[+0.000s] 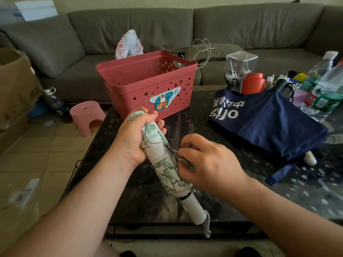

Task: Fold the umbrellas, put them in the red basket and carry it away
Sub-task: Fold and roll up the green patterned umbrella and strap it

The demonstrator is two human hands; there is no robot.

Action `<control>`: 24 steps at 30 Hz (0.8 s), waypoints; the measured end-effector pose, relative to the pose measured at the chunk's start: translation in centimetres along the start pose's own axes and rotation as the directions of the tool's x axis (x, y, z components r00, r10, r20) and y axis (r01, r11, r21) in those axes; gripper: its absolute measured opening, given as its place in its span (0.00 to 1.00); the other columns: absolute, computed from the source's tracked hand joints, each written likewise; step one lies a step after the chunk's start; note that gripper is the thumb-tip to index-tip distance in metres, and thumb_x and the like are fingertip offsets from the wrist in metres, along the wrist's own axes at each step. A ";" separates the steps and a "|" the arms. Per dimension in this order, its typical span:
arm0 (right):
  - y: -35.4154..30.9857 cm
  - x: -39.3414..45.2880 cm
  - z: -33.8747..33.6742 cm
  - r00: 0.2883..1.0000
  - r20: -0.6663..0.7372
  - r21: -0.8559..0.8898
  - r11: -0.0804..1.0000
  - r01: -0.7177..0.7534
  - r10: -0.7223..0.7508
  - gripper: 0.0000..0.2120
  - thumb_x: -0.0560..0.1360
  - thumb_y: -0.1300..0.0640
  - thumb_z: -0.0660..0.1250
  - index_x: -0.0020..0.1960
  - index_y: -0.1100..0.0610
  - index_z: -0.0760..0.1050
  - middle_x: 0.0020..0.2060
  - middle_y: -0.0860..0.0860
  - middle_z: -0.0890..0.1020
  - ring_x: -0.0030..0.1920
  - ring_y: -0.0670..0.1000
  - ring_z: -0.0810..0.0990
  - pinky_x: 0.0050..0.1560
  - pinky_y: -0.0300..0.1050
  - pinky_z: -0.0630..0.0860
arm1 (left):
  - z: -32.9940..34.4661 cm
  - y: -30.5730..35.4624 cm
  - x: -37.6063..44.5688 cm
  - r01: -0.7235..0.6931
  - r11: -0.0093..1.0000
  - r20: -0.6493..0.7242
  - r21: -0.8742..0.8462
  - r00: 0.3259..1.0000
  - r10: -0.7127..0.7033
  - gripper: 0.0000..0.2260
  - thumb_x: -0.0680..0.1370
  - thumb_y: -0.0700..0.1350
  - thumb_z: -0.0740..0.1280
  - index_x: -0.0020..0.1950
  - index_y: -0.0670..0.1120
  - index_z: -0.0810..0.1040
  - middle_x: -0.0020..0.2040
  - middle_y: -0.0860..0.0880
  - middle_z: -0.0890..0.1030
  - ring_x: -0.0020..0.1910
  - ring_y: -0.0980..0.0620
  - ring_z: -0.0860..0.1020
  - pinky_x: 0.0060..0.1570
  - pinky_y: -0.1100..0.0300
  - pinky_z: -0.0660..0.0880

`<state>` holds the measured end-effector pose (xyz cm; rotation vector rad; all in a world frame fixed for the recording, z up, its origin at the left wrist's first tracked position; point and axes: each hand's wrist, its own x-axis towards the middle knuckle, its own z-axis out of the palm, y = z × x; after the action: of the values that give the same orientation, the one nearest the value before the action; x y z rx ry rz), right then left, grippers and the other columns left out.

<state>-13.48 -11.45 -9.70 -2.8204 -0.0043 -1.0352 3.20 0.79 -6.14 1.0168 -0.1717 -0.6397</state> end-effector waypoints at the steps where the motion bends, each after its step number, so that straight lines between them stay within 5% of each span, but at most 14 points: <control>1: -0.1 0.1 0.0 1.000 0.015 -0.019 1.000 -0.012 0.012 0.07 0.78 0.51 0.67 0.46 0.51 0.83 0.53 0.46 0.80 0.38 0.53 0.79 0.28 0.48 0.76 | -0.1 -0.1 0.0 0.003 1.000 -0.001 -0.010 1.000 -0.003 0.09 0.81 0.35 0.67 0.49 0.50 0.76 0.48 0.49 0.87 0.47 0.47 0.88 0.46 0.51 0.84; 8: -0.4 0.2 -0.3 0.998 0.017 -0.026 0.998 0.053 -0.052 0.09 0.80 0.56 0.64 0.41 0.53 0.77 0.48 0.47 0.78 0.41 0.52 0.76 0.28 0.48 0.75 | -0.1 -0.3 -0.1 0.061 0.993 0.020 -0.100 0.998 -0.059 0.09 0.82 0.36 0.65 0.48 0.50 0.75 0.50 0.50 0.87 0.53 0.43 0.88 0.50 0.46 0.85; 17: -1.1 -0.1 -0.8 0.995 0.046 0.172 0.982 0.076 -0.085 0.07 0.81 0.56 0.66 0.45 0.54 0.80 0.50 0.47 0.78 0.45 0.51 0.78 0.39 0.51 0.78 | -0.1 0.3 -0.1 0.000 0.988 0.121 -0.152 0.992 0.018 0.11 0.79 0.35 0.65 0.45 0.51 0.75 0.40 0.52 0.78 0.35 0.53 0.79 0.43 0.54 0.82; 21: -1.4 0.8 -1.8 0.951 0.145 0.547 0.779 -0.306 0.272 0.11 0.75 0.44 0.67 0.51 0.50 0.75 0.50 0.44 0.76 0.51 0.47 0.79 0.48 0.49 0.79 | 0.0 0.5 -0.3 0.007 0.986 0.251 -0.168 0.967 0.036 0.11 0.71 0.35 0.66 0.46 0.51 0.76 0.39 0.52 0.76 0.33 0.54 0.76 0.40 0.57 0.76; 24: -1.7 1.5 -1.0 0.754 0.511 0.556 0.510 -0.656 0.413 0.36 0.69 0.28 0.63 0.73 0.41 0.66 0.62 0.42 0.77 0.60 0.43 0.79 0.61 0.49 0.79 | 0.3 0.2 -0.4 -0.025 0.990 0.278 -0.141 0.958 0.064 0.12 0.70 0.34 0.65 0.44 0.51 0.77 0.39 0.52 0.76 0.33 0.53 0.75 0.39 0.57 0.75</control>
<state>-13.04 -9.95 -7.75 -1.9828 0.3569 -0.2950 2.84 0.94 -5.73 0.7846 -0.3953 -0.7435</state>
